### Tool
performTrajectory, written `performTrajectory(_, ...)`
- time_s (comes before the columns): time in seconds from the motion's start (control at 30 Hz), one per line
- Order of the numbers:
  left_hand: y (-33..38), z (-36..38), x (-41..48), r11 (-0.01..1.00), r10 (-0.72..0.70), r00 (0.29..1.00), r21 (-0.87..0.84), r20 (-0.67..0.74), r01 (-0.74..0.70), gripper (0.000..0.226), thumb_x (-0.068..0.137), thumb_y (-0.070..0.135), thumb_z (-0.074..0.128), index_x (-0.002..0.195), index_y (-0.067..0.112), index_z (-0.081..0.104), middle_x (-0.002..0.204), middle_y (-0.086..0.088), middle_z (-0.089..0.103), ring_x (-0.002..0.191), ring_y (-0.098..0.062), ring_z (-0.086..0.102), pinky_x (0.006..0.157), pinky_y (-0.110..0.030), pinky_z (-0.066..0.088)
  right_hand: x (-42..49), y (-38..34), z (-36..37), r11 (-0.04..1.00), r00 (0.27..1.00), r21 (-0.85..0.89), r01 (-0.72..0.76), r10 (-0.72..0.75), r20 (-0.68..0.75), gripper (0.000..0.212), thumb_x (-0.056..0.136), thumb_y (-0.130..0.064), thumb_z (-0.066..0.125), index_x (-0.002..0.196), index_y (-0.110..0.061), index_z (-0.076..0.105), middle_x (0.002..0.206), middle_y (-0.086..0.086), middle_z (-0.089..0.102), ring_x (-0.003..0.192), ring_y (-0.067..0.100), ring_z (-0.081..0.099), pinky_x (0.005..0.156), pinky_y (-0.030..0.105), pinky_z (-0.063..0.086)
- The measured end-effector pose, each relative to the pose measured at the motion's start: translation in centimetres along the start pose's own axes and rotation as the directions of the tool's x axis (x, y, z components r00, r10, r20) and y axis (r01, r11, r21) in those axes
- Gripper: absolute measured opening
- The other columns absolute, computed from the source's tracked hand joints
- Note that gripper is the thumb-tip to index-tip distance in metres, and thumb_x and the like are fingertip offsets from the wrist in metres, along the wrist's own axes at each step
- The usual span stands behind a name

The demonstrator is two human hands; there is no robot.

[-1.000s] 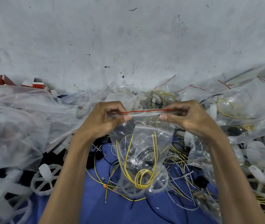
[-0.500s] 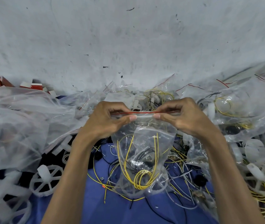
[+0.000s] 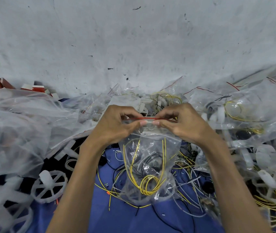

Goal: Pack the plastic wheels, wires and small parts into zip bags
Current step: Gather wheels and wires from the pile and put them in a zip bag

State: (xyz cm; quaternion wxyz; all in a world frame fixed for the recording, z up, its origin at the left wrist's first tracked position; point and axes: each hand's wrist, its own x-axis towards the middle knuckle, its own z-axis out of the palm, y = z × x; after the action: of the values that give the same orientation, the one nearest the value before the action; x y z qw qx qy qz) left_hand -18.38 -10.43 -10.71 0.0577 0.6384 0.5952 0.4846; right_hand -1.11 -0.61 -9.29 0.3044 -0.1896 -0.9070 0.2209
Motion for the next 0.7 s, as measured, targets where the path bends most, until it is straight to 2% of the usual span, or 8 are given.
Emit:
performTrajectory(0.17,0.8,0.4,-0.1,0.998,0.068,0.998,0.003,-0.009,-0.068,0.013,0.077,0.021,0.075,0.075,0.032,0.069,0.07,0.011,0.068,0.065,-0.004,0.064,0.064,-0.018,0.051,0.3,0.0,0.8,0.995,0.997,-0.093,0.031,-0.038,-0.074,0.003,0.083,-0.012,0.067,0.084,-0.012,0.07,0.066,-0.019,0.056,0.062,-0.005,0.052,0.058,0.008,0.039)
performTrajectory(0.3,1.3,0.3,0.0,0.998,0.06,0.998,0.012,-0.008,-0.059,0.009,0.076,0.022,0.076,0.076,0.03,0.07,0.068,0.013,0.068,0.065,-0.001,0.064,0.062,-0.012,0.047,0.5,0.0,1.1,0.99,0.992,-0.125,0.065,-0.077,-0.095,0.006,0.082,-0.011,0.067,0.086,-0.014,0.07,0.067,-0.022,0.056,0.063,-0.009,0.053,0.059,0.006,0.04)
performTrajectory(0.37,1.3,-0.2,0.0,0.999,0.023,1.0,0.036,-0.009,-0.023,0.011,0.076,0.024,0.076,0.075,0.033,0.07,0.067,0.018,0.067,0.065,0.003,0.063,0.061,-0.007,0.043,0.6,-0.1,0.6,0.989,0.995,-0.128,0.068,-0.077,-0.066,0.012,0.081,-0.019,0.069,0.093,-0.018,0.071,0.077,-0.013,0.066,0.072,0.001,0.061,0.068,0.019,0.049)
performTrajectory(0.43,1.4,-0.5,0.0,0.996,0.017,1.0,0.087,0.002,-0.017,0.015,0.077,0.022,0.076,0.074,0.035,0.069,0.066,0.02,0.066,0.067,0.004,0.062,0.062,-0.006,0.042,0.7,-0.5,0.1,0.983,0.994,-0.15,0.105,-0.108,-0.016,0.017,0.08,-0.024,0.071,0.096,-0.018,0.071,0.083,-0.007,0.068,0.076,0.01,0.062,0.072,0.026,0.048)
performTrajectory(0.47,1.6,-0.5,0.1,0.991,0.023,1.0,0.131,0.011,-0.024,0.015,0.077,0.021,0.075,0.074,0.034,0.069,0.068,0.019,0.067,0.069,0.004,0.062,0.064,-0.008,0.043,0.7,-0.9,0.2,0.973,0.99,-0.18,0.142,-0.144,-0.001,0.015,0.079,-0.024,0.072,0.092,-0.016,0.072,0.079,-0.008,0.065,0.073,0.01,0.058,0.069,0.026,0.044)
performTrajectory(0.53,2.0,-0.3,0.3,0.969,0.055,0.998,0.237,0.033,-0.061,0.008,0.077,0.022,0.075,0.076,0.028,0.071,0.073,0.015,0.067,0.074,-0.003,0.063,0.071,-0.024,0.05,0.8,-1.6,0.4,0.945,0.981,-0.269,0.187,-0.193,0.004,0.009,0.078,-0.02,0.072,0.082,-0.013,0.069,0.07,-0.012,0.053,0.069,0.01,0.048,0.063,0.027,0.035)
performTrajectory(0.6,2.5,-0.3,0.3,0.938,0.117,0.992,0.323,0.042,-0.124,0.005,0.077,0.022,0.075,0.076,0.023,0.07,0.072,0.014,0.066,0.075,-0.01,0.063,0.072,-0.035,0.051,0.7,-2.0,0.4,0.929,0.978,-0.319,0.189,-0.207,-0.024,0.008,0.076,-0.015,0.07,0.073,-0.015,0.062,0.067,-0.013,0.047,0.068,0.012,0.044,0.061,0.029,0.033)
performTrajectory(0.7,2.8,-0.5,0.3,0.915,0.209,0.978,0.35,0.016,-0.202,0.01,0.075,0.022,0.074,0.071,0.021,0.065,0.068,0.016,0.061,0.068,-0.012,0.06,0.066,-0.034,0.05,0.5,-2.4,0.3,0.934,0.965,-0.299,0.193,-0.237,-0.115,0.028,0.071,-0.015,0.069,0.063,-0.025,0.044,0.056,-0.017,0.038,0.059,0.012,0.038,0.057,0.029,0.031)
